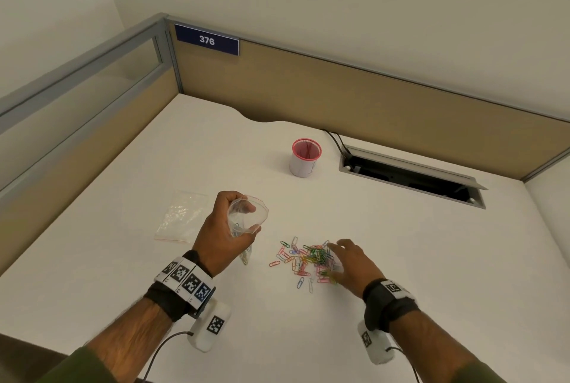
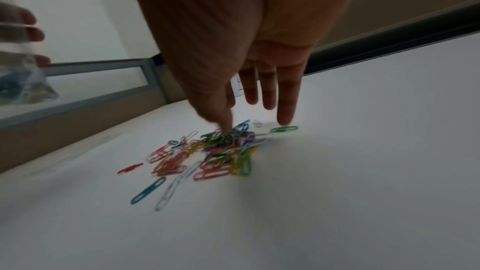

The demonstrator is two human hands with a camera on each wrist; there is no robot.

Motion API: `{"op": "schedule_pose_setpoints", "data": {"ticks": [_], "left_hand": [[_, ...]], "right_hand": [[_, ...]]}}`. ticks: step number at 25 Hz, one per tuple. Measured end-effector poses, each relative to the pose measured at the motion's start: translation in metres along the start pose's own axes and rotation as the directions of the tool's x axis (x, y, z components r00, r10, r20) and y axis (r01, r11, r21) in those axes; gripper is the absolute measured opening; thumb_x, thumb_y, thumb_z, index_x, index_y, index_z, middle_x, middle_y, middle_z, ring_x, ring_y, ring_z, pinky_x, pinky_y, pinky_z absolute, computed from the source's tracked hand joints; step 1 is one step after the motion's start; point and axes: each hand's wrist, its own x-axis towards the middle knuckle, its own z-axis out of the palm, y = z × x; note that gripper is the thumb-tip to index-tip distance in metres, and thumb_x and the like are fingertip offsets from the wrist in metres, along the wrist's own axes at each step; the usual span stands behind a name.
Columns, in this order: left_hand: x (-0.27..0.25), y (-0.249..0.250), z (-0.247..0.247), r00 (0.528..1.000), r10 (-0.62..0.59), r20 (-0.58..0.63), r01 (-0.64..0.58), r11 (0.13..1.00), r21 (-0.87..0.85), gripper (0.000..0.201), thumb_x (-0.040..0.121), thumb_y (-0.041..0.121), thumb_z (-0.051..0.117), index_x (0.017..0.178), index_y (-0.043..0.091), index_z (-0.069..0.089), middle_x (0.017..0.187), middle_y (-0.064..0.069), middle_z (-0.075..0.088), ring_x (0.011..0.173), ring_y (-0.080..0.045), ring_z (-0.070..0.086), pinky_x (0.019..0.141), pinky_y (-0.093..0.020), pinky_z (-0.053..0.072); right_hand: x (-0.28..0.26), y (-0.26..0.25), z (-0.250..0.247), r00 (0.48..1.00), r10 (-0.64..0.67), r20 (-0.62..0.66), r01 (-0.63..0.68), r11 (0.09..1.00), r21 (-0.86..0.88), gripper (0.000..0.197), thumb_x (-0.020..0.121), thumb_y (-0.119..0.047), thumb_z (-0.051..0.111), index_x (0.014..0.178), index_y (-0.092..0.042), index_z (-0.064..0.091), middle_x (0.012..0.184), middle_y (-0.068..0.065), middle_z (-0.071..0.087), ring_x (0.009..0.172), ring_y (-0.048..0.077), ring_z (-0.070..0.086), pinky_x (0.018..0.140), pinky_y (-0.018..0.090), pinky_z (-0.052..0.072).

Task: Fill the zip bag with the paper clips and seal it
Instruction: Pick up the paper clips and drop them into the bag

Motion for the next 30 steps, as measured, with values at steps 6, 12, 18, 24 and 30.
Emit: {"op": "schedule_pose_setpoints", "data": {"ticks": [6, 12, 18, 24, 30], "left_hand": [[-0.007, 0.009, 0.009, 1.000, 0.008, 0.019, -0.008, 1.000, -0.006, 0.056, 0.078, 0.006, 0.080, 0.118, 0.020, 0.042, 0.109, 0.002, 0.066, 0.115, -0.012, 0.061, 0.085, 0.002, 0.041], [-0.010, 0.011, 0.007, 0.999, 0.020, 0.027, -0.020, 1.000, -0.005, 0.057, 0.078, 0.009, 0.081, 0.117, 0.025, 0.041, 0.109, 0.004, 0.066, 0.115, -0.009, 0.061, 0.092, -0.016, 0.046], [-0.007, 0.016, 0.010, 1.000, 0.010, 0.029, -0.009, 1.000, -0.015, 0.056, 0.079, 0.009, 0.080, 0.116, 0.023, 0.041, 0.110, 0.005, 0.065, 0.116, -0.007, 0.060, 0.090, -0.012, 0.047], [-0.001, 0.017, 0.015, 0.999, 0.011, 0.044, -0.010, 0.999, -0.037, 0.056, 0.079, 0.008, 0.079, 0.114, 0.029, 0.040, 0.111, 0.006, 0.066, 0.115, -0.005, 0.060, 0.086, -0.003, 0.043], [0.004, 0.009, 0.025, 0.998, 0.023, 0.055, -0.020, 0.999, -0.049, 0.054, 0.079, 0.006, 0.078, 0.116, 0.024, 0.044, 0.110, 0.007, 0.067, 0.117, -0.013, 0.060, 0.100, -0.016, 0.043]], "right_hand": [[0.008, -0.020, 0.014, 0.992, 0.104, 0.069, -0.095, 0.989, -0.117, 0.065, 0.080, -0.026, 0.069, 0.138, -0.022, 0.039, 0.132, 0.009, 0.039, 0.123, 0.029, 0.039, 0.095, 0.043, 0.049], [0.023, -0.035, 0.011, 0.997, 0.060, 0.042, -0.057, 0.996, -0.073, 0.053, 0.087, -0.016, 0.059, 0.137, -0.019, 0.041, 0.137, 0.010, 0.038, 0.125, 0.030, 0.042, 0.099, 0.044, 0.047], [0.027, -0.047, 0.017, 0.998, -0.055, 0.014, 0.057, 0.984, -0.166, 0.038, 0.092, -0.017, 0.053, 0.130, -0.023, 0.051, 0.127, 0.007, 0.048, 0.118, 0.027, 0.045, 0.092, 0.040, 0.050], [0.028, -0.040, 0.015, 0.998, -0.020, -0.052, 0.009, 0.979, -0.202, 0.017, 0.093, -0.018, 0.051, 0.102, -0.011, 0.063, 0.111, 0.012, 0.058, 0.099, 0.028, 0.058, 0.082, 0.033, 0.049], [0.028, -0.023, -0.001, 0.984, 0.144, -0.104, -0.138, 0.988, 0.065, 0.009, 0.086, -0.016, 0.061, 0.088, -0.016, 0.069, 0.104, 0.006, 0.069, 0.096, 0.023, 0.063, 0.082, 0.028, 0.048]]}}
